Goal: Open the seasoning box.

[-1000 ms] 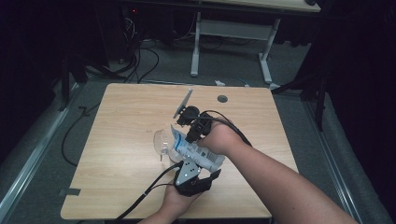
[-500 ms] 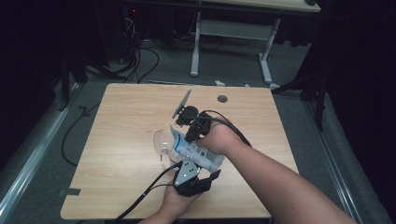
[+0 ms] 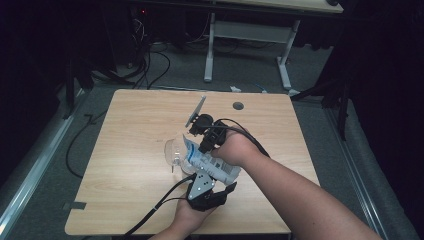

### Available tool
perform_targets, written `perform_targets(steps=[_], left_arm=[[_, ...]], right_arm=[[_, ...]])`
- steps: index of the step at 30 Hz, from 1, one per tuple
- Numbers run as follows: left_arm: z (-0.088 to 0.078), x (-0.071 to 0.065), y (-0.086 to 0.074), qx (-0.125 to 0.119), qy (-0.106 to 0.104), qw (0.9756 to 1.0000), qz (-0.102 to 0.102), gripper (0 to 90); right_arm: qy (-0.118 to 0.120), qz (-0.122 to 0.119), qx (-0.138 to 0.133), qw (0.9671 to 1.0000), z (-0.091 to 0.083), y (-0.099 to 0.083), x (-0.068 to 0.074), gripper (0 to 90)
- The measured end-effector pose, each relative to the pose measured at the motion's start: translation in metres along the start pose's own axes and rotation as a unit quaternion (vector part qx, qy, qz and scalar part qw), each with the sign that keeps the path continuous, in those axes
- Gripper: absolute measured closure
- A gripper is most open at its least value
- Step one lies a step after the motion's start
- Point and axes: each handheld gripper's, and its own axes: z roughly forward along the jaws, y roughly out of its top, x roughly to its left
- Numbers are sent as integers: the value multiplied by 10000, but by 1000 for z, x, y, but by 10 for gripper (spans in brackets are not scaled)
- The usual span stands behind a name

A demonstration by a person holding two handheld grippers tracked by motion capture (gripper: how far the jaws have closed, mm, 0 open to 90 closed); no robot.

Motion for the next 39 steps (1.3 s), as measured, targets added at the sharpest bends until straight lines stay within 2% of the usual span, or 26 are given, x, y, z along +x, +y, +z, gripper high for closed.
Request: perform_targets(steps=[39], left_arm=[[-1,2,2,-16,-14,10000,-23,510]], right_arm=[[38,0,20,10000,3,3,-1,899]])
